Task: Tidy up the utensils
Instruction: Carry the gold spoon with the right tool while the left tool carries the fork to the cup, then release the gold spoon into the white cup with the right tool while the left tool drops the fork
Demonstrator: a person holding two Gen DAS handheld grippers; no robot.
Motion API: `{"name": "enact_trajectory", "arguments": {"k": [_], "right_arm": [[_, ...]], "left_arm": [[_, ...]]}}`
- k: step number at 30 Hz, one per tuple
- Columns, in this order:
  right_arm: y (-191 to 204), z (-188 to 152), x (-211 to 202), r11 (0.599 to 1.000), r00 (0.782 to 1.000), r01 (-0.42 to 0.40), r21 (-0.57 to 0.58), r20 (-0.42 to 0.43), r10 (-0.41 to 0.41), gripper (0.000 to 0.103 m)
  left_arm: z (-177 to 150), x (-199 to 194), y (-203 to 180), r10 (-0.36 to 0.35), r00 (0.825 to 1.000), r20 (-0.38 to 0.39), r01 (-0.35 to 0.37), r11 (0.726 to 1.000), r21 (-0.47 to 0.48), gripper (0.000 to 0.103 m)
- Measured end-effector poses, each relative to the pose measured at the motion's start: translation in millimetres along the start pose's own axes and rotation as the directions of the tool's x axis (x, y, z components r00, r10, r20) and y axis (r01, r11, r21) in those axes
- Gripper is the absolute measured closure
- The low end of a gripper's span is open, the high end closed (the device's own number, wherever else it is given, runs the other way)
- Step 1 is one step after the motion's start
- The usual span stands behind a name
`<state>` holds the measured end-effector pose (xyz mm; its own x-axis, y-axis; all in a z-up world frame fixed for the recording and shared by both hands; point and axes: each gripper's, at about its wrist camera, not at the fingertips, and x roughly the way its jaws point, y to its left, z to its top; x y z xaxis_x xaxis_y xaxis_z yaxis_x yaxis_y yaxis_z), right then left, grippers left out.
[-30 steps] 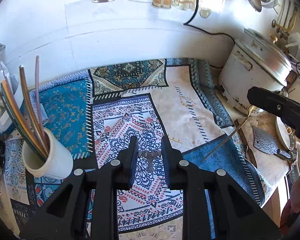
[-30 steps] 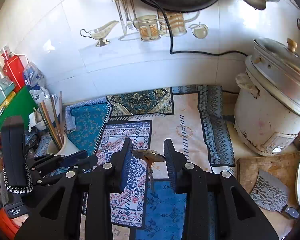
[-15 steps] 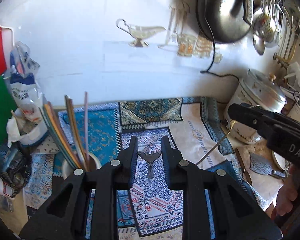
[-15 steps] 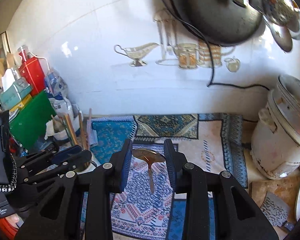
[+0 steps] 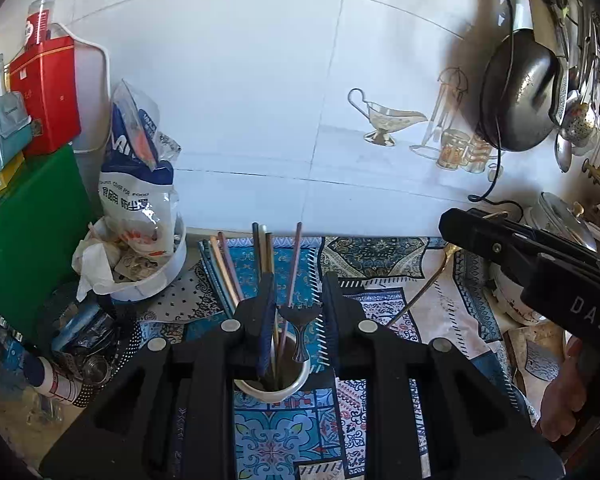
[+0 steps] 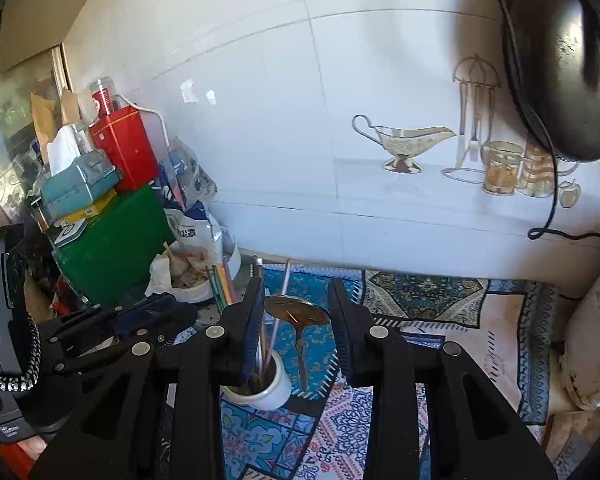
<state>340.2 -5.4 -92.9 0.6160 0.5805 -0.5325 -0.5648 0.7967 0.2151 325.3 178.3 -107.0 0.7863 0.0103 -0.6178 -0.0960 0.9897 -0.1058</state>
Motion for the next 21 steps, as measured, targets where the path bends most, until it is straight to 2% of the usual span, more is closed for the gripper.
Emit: {"name": "enact_trajectory", "arguments": {"k": [11, 16, 21], "right_arm": [[33.7, -8.3, 64.3, 0.997, 0.991, -0.080, -0.006, -0.107, 0.079, 0.073], [34.7, -23.5, 94.5, 0.998, 0.981, -0.055, 0.008, -0.186, 0.056, 0.073], [28.8, -37.6, 114.9, 0.999, 0.962, -0.024, 0.039, -0.271, 0.033, 0.073]], "left_arm": [[-18.4, 30.5, 36.7, 0.028, 0.995, -0.095, -0.029, 1.000, -0.009, 0.081], [-32.5, 54.5, 49.0, 0.012, 0.985, -0.172, -0.015, 1.000, -0.014, 0.081], [-40.9, 71.1, 56.7, -0.014, 0.974, -0.227, 0.011, 1.000, -0.012, 0.081]]}}
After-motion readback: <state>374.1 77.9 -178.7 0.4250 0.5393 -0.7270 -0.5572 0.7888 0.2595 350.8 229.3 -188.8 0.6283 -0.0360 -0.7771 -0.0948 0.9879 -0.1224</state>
